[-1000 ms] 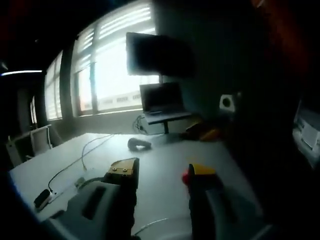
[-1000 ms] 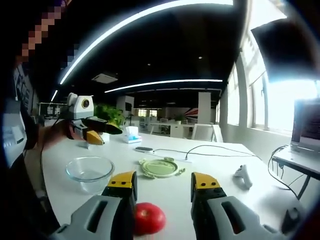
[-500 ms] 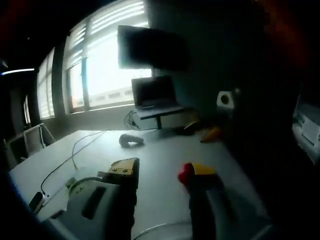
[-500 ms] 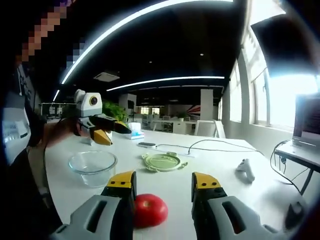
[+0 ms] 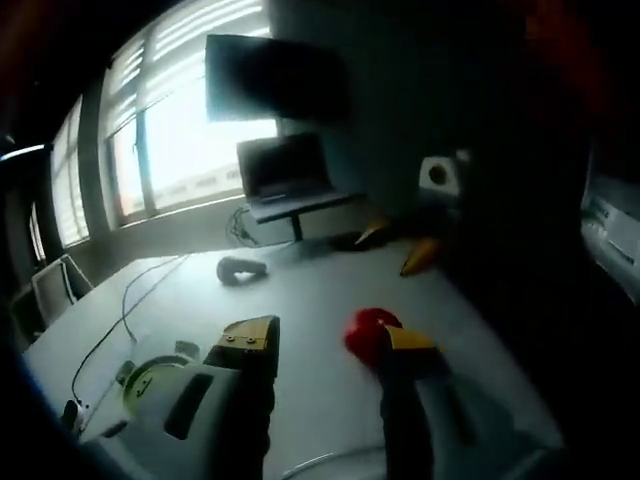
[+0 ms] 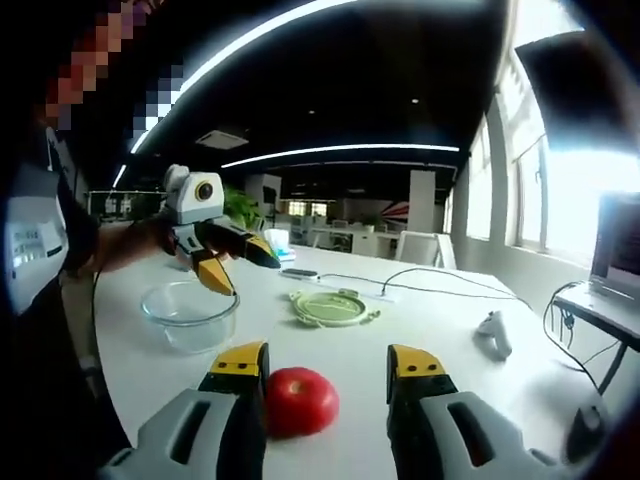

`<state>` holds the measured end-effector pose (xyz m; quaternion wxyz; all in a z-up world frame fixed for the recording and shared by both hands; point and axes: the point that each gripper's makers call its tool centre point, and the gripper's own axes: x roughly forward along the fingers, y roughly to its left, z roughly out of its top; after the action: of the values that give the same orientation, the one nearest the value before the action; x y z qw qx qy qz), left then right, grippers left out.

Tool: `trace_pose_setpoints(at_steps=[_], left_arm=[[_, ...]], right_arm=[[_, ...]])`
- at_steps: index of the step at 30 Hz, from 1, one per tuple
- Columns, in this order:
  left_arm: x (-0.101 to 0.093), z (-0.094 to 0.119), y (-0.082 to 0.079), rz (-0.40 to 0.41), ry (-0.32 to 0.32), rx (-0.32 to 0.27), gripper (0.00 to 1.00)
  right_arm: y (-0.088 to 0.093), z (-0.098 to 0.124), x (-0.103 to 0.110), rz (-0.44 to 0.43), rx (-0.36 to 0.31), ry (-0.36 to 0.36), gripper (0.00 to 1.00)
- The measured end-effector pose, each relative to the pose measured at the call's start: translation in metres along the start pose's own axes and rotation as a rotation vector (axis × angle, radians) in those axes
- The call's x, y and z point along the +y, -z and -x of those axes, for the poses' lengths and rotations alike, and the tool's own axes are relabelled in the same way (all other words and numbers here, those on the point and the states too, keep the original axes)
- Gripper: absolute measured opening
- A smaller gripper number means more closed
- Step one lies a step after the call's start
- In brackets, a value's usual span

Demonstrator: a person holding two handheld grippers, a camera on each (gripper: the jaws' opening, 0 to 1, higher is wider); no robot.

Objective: Pick up the tomato from the tabletop place it into the food storage container close the lid and lock the latches

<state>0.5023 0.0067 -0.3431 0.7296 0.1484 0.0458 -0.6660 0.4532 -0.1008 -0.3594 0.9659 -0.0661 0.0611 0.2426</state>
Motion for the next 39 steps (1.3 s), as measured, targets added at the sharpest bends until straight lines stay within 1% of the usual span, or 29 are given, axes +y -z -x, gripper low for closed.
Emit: trace_pose_setpoints(at_steps=[5, 8, 14, 16, 20, 23, 26, 28, 33, 39], left_arm=[[-0.003, -0.01, 0.011, 0.004, 0.043, 0.029, 0.34], [-0.009, -0.017, 0.017, 0.003, 0.088, 0.046, 0.34], [-0.011, -0.029, 0.026, -0.001, 0.12, 0.068, 0.33], [-0.013, -0.034, 0.03, -0.01, 0.132, 0.083, 0.33], [-0.016, -0.04, 0.033, -0.016, 0.147, 0.101, 0.33], [-0.019, -0.045, 0.035, -0.024, 0.165, 0.114, 0.33], [-0.024, -0.051, 0.036, -0.03, 0.189, 0.125, 0.32], [-0.03, -0.056, 0.039, -0.036, 0.217, 0.139, 0.32], [-0.032, -0.067, 0.047, -0.043, 0.239, 0.167, 0.32], [-0.036, -0.071, 0.057, -0.043, 0.275, 0.205, 0.32]], right_arm=[[0.011, -0.004, 0.003, 0.007, 0.031, -0.023, 0.42], [0.015, -0.006, 0.004, 0.012, 0.043, -0.037, 0.43], [0.025, -0.008, 0.01, -0.004, 0.061, -0.071, 0.43], [0.028, -0.008, 0.012, -0.001, 0.067, -0.078, 0.43], [0.035, -0.008, 0.015, -0.005, 0.078, -0.098, 0.43], [0.041, -0.008, 0.017, 0.007, 0.098, -0.113, 0.43], [0.047, -0.009, 0.019, 0.012, 0.116, -0.133, 0.43], [0.05, -0.01, 0.021, 0.016, 0.129, -0.149, 0.44], [0.06, -0.012, 0.02, 0.026, 0.159, -0.161, 0.44], [0.067, -0.018, 0.02, 0.021, 0.172, -0.18, 0.44]])
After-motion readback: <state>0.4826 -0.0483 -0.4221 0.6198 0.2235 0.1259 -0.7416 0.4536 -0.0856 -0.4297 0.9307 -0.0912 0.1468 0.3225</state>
